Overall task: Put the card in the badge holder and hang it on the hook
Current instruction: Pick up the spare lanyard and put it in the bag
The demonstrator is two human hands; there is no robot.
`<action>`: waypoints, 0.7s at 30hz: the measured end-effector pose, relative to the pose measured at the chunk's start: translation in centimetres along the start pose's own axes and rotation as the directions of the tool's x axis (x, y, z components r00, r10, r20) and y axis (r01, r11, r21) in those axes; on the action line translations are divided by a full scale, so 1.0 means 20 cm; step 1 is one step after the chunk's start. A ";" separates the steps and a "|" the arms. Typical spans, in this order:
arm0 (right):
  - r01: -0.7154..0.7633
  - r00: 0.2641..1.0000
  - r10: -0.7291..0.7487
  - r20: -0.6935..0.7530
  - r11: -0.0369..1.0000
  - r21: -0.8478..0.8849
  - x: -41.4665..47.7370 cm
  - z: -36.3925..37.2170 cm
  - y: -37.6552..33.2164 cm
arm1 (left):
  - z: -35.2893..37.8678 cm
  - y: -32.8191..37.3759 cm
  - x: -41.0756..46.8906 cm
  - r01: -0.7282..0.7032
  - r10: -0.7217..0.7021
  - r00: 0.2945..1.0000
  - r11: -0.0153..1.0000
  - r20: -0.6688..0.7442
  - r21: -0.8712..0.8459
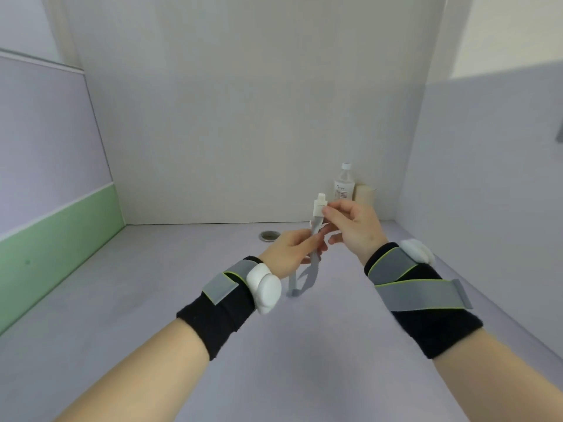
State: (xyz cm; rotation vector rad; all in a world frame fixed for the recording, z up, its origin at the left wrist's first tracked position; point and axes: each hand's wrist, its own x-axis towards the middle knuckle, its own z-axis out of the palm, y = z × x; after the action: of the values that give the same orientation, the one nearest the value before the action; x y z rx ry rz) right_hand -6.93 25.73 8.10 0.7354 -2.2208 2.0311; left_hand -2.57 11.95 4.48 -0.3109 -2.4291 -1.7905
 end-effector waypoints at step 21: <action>0.180 0.984 -0.168 -0.064 0.924 0.337 -0.01 0.06 -0.33 | -0.12 0.05 -0.09 0.044 -0.046 0.999 0.989 0.015 0.139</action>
State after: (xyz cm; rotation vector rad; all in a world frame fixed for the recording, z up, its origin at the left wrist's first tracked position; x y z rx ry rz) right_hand -4.06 24.50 14.08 0.8803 -1.7290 2.3411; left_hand -0.58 9.68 5.79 -0.2621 -2.5767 -1.6310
